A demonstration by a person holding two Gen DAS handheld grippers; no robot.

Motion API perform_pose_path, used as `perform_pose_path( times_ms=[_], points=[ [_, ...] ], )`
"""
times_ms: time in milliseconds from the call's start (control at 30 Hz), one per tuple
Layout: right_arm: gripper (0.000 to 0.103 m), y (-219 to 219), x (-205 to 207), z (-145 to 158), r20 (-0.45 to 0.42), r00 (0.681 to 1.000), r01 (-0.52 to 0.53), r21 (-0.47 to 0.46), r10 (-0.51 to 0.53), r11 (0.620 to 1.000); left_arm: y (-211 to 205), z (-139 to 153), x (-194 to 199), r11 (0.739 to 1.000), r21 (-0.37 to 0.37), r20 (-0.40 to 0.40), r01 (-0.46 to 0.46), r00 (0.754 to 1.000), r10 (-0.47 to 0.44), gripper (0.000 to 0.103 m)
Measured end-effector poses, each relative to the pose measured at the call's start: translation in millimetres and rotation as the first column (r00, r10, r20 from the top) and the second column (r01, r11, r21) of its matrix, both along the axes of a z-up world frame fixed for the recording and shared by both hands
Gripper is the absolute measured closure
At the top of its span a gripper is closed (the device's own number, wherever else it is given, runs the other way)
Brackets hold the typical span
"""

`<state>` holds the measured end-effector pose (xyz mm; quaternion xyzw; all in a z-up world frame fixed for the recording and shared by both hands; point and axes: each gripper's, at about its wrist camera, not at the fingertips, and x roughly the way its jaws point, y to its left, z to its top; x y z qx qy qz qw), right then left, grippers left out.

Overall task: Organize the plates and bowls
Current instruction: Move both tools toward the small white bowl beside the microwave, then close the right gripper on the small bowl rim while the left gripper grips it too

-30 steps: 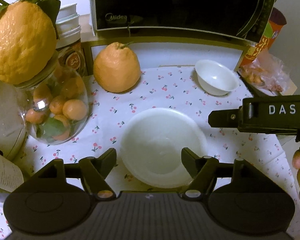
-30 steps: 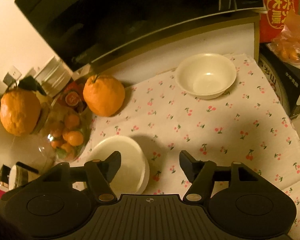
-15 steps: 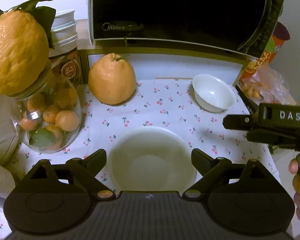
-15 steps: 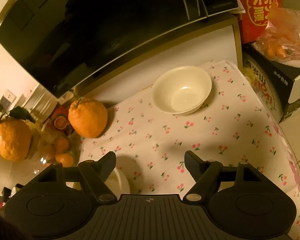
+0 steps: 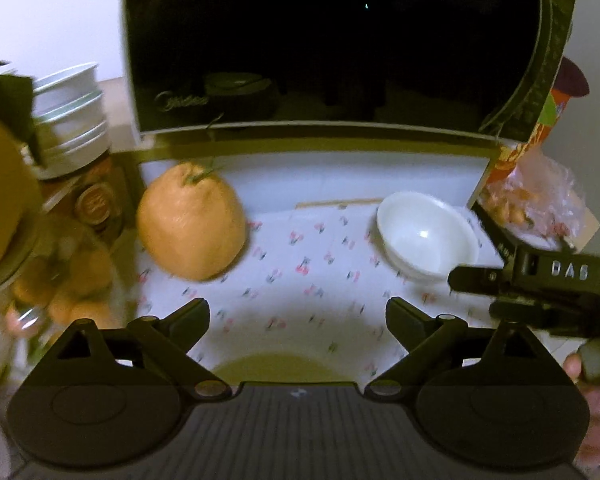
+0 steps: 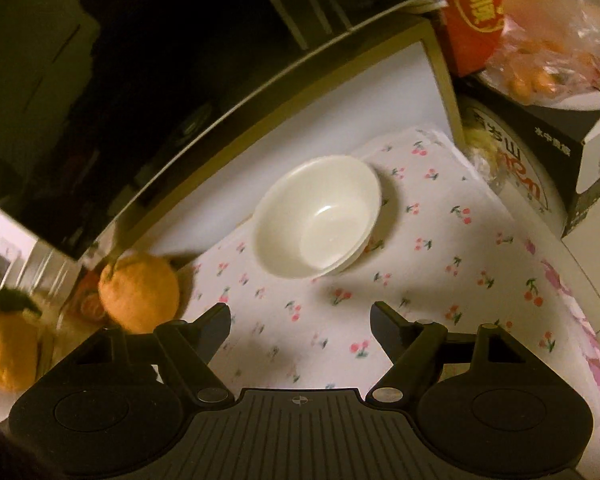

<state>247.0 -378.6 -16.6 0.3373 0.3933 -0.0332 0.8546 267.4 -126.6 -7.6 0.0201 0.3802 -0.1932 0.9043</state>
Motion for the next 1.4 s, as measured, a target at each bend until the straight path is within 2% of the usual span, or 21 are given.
perform_pose_path(
  times_ms=[300,467,600,733,867,1000,1067,1133,1200,1400],
  points=[
    [0.025,-30.5,12.7,-26.3,0.017,0.995,0.094,0.053,-0.095,0.994,-35.9,-7.9,29.3,0.997,-0.029,0.019,0.075,0.997,-0.074,0.014],
    [0.025,-39.4,18.6,-30.5,0.049,0.989,0.136,0.054,-0.138,0.989,-51.5,-15.9,49.1,0.993,-0.083,-0.012,0.088,0.996,-0.09,0.032],
    [0.025,-41.1,21.9,-31.4,0.074,0.985,0.152,0.045,-0.155,0.987,-61.5,-22.2,57.7,0.989,-0.117,-0.017,0.095,0.995,-0.097,0.042],
    [0.035,-42.3,25.0,-35.4,0.078,0.982,0.17,0.037,-0.172,0.985,-68.6,-29.0,61.6,0.986,-0.137,-0.023,0.099,0.994,-0.103,0.055],
    [0.043,-44.9,26.8,-38.1,0.084,0.979,0.187,0.031,-0.189,0.982,-73.5,-34.8,61.7,0.985,-0.141,-0.033,0.103,0.994,-0.108,0.062],
    [0.061,-46.3,27.4,-39.7,0.088,0.976,0.196,0.026,-0.198,0.98,-77.7,-39.3,63.3,0.986,-0.13,-0.043,0.106,0.993,-0.112,0.07],
    [0.072,-45.6,27.9,-39.9,0.091,0.977,0.194,0.013,-0.194,0.981,-78.7,-40.5,63.6,0.987,-0.126,-0.049,0.101,0.993,-0.108,0.083],
    [0.084,-43.8,28.5,-39.4,0.094,0.98,0.176,0.001,-0.176,0.984,-79.2,-40.6,63.6,0.987,-0.125,-0.051,0.102,0.993,-0.109,0.089],
    [0.091,-41.8,28.2,-38.2,0.102,0.982,0.16,-0.007,-0.158,0.987,-80.1,-40.2,62.6,0.986,-0.126,-0.048,0.106,0.992,-0.113,0.091],
    [0.091,-38.8,25.8,-32.9,0.103,0.985,0.141,-0.018,-0.138,0.99,-78.6,-38.2,58.9,0.988,-0.118,-0.044,0.103,0.993,-0.109,0.092]
  ],
)
